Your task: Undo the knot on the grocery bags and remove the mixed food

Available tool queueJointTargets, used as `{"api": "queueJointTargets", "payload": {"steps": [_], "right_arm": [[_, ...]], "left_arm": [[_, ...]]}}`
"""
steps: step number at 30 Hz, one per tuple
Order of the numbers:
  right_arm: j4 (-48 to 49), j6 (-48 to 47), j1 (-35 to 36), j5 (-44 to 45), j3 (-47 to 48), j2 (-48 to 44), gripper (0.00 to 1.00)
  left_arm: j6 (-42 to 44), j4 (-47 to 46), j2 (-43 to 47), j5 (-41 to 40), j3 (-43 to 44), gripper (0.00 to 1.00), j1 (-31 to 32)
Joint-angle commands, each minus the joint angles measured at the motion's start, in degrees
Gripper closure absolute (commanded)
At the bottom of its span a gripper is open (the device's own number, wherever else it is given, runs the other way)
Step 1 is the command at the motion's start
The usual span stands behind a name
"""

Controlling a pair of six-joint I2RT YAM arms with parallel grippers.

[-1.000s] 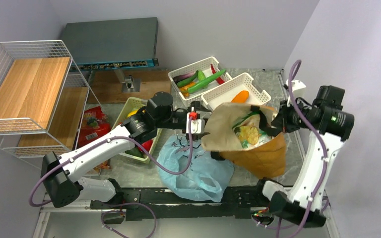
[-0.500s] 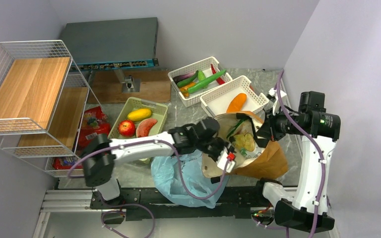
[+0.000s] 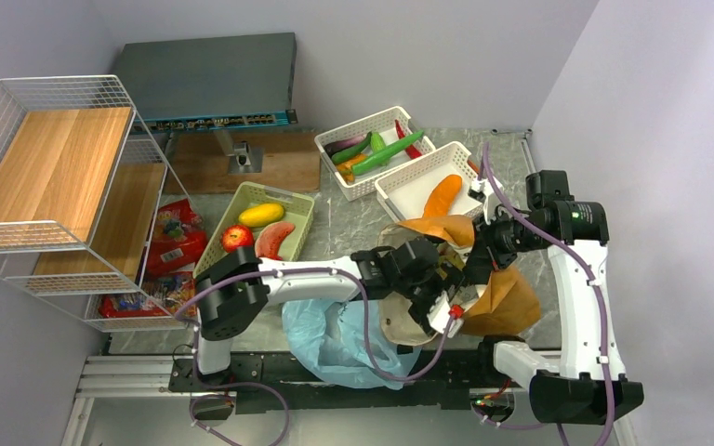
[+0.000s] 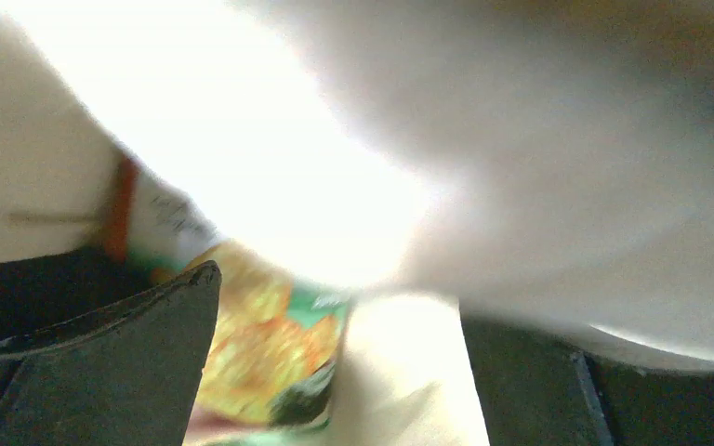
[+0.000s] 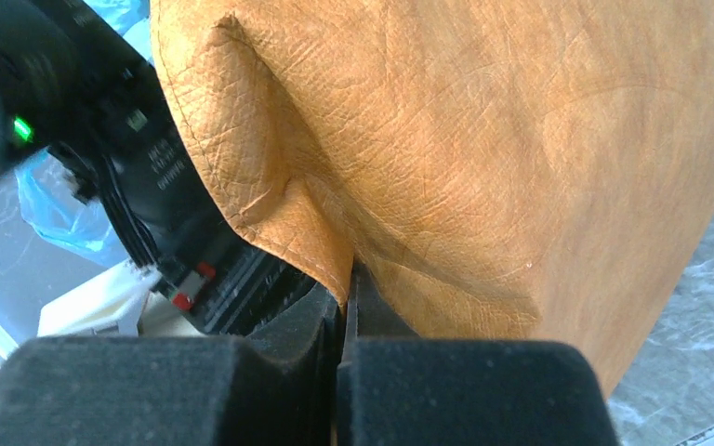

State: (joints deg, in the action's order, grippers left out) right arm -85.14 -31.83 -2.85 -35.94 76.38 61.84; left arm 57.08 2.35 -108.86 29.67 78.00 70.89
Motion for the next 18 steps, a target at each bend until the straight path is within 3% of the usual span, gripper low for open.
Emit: {"api": "queueJointTargets", "payload": {"steps": [1,7,18], "right_arm": [[2.71,-2.19,0.42,2.1,1.61,-1.23,1.0],[4.01,-0.35,0.58,0.58,1.55,-1.73,1.0],[2.78,0.54,0.73,2.19,5.44,-0.88,1.0]], "left_arm": [[-0.5,-3.38,5.72,-6.63,-0.71,0.01,-4.31],[7.19,-1.06,3.1,-5.05,1.82,0.01,-6.65],[18.94,-9.37,-8.21,-3.33,7.97,0.01,-5.24]]}}
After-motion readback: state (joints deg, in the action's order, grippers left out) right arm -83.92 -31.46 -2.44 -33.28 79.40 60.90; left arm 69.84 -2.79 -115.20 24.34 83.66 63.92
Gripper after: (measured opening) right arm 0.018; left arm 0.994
